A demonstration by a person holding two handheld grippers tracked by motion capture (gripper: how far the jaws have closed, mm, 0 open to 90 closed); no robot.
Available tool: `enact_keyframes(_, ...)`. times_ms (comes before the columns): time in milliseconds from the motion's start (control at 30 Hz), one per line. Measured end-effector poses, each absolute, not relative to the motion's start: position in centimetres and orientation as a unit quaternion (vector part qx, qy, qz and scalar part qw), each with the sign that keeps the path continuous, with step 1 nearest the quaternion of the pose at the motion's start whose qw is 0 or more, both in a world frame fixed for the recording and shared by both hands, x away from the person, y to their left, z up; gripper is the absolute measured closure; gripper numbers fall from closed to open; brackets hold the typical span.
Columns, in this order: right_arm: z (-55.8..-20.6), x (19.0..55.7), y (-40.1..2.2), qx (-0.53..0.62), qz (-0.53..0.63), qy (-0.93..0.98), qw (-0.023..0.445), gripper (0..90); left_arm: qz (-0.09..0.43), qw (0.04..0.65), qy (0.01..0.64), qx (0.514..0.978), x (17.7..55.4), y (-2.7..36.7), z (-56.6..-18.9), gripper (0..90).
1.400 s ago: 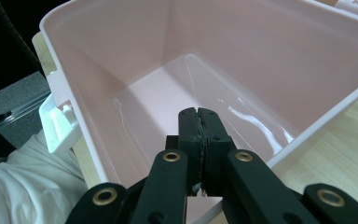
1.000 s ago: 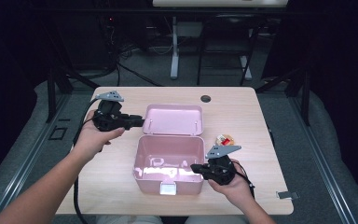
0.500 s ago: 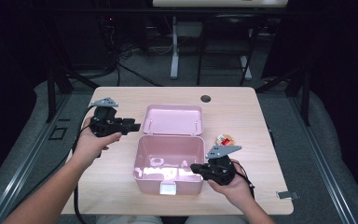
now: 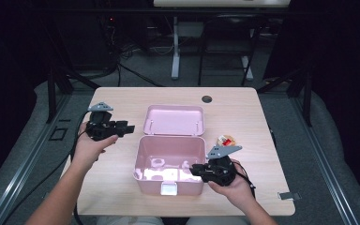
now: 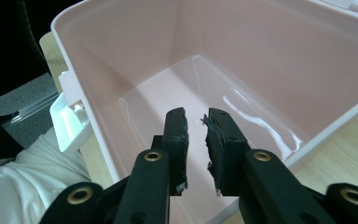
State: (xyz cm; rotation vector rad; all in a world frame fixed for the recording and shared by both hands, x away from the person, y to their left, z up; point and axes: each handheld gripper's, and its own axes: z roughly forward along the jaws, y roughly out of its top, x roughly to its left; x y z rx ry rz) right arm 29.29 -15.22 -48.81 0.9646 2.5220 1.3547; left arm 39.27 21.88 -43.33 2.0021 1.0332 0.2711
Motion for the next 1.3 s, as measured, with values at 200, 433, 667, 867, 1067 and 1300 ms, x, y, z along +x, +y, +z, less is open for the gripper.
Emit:
enact_keyframes(200,-48.5,29.1,-15.2,0.314,0.448,0.835,0.062,72.0,0.11,0.423,0.399,0.806,38.5,21.4,-43.3,54.8)
enact_keyframes(433,-47.3,29.0,-15.8,0.319,0.454,0.829,0.068,60.8,0.118,0.414,0.386,0.816,37.2,21.5,-42.9,52.4)
enact_keyframes(667,-45.4,29.6,-16.5,0.332,0.456,0.822,0.078,49.1,0.109,0.414,0.381,0.819,36.6,21.6,-43.0,47.6)
enact_keyframes(867,-44.1,30.2,-16.4,0.332,0.44,0.83,0.089,46.9,0.101,0.41,0.379,0.824,36.4,21.9,-43.1,46.9)
enact_keyframes(1067,-43.1,30.8,-16.0,0.329,0.421,0.839,0.103,45.3,0.097,0.411,0.375,0.825,36.0,22.2,-42.8,46.2)
enact_keyframes(1300,-42.4,31.6,-15.9,0.331,0.411,0.844,0.091,45.1,0.092,0.401,0.374,0.831,35.8,22.2,-42.9,46.3)
